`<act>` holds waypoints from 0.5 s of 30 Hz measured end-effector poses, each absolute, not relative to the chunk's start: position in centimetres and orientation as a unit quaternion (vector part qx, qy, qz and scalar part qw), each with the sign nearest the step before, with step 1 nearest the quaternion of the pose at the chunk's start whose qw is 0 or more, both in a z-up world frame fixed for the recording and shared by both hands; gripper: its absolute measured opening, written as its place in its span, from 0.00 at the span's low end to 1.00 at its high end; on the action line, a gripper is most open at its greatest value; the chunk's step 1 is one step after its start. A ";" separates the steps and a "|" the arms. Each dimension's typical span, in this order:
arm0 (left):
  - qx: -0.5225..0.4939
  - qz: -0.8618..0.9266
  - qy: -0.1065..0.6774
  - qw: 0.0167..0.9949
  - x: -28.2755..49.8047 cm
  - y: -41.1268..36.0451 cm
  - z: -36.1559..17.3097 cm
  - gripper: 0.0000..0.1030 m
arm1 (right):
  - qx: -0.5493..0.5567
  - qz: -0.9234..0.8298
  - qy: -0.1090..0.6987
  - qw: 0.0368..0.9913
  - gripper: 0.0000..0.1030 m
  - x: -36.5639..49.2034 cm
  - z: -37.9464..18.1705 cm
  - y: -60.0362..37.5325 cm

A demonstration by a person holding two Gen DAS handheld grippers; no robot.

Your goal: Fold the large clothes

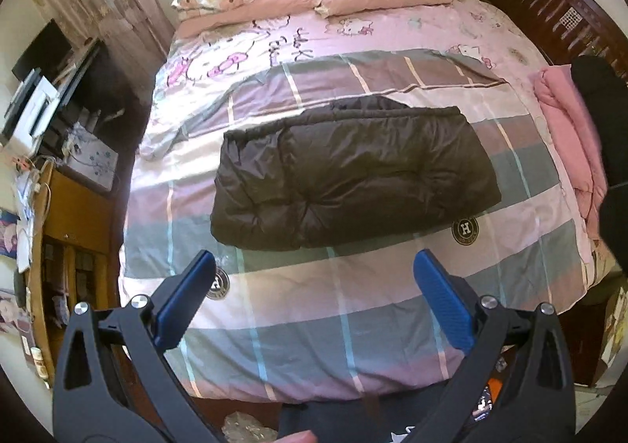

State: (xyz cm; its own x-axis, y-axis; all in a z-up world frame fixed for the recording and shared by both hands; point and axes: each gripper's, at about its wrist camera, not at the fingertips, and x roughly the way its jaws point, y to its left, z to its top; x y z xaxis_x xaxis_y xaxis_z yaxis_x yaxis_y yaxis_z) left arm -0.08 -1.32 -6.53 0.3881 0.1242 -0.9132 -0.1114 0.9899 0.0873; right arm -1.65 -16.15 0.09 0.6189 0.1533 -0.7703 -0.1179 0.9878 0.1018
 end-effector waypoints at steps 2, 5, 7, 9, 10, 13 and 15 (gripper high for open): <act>0.013 0.071 0.544 0.836 0.0 -1.6 -6.1 0.98 | 0.022 0.078 0.430 0.899 0.99 -1.5 0.2 -16.2; 0.015 0.071 0.543 0.837 0.1 -1.9 -5.8 0.98 | 0.022 0.079 0.430 0.899 0.99 -1.5 0.3 -16.3; 0.011 0.070 0.542 0.838 0.1 -1.8 -5.6 0.98 | 0.021 0.080 0.427 0.901 0.99 -1.5 0.4 -16.2; 0.012 0.071 0.540 0.838 0.1 -1.9 -5.3 0.98 | 0.021 0.080 0.425 0.901 0.99 -1.5 0.6 -16.2; 0.012 0.072 0.539 0.839 0.1 -1.9 -5.2 0.98 | 0.022 0.081 0.425 0.901 0.99 -1.5 0.6 -16.2; 0.010 0.072 0.536 0.841 0.0 -1.9 -4.7 0.98 | 0.022 0.081 0.425 0.901 0.99 -1.5 0.7 -16.1; 0.007 0.072 0.534 0.842 0.0 -1.9 -4.6 0.98 | 0.022 0.081 0.424 0.902 0.99 -1.6 0.7 -16.1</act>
State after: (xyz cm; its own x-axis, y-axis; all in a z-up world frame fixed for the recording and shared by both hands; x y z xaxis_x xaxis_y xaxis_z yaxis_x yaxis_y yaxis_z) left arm -0.03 -1.91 -4.63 0.4195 0.1280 -0.8987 -0.1131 0.9897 0.0881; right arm -1.58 -16.09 0.73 0.6274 0.1639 -0.7612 -0.1272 0.9860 0.1075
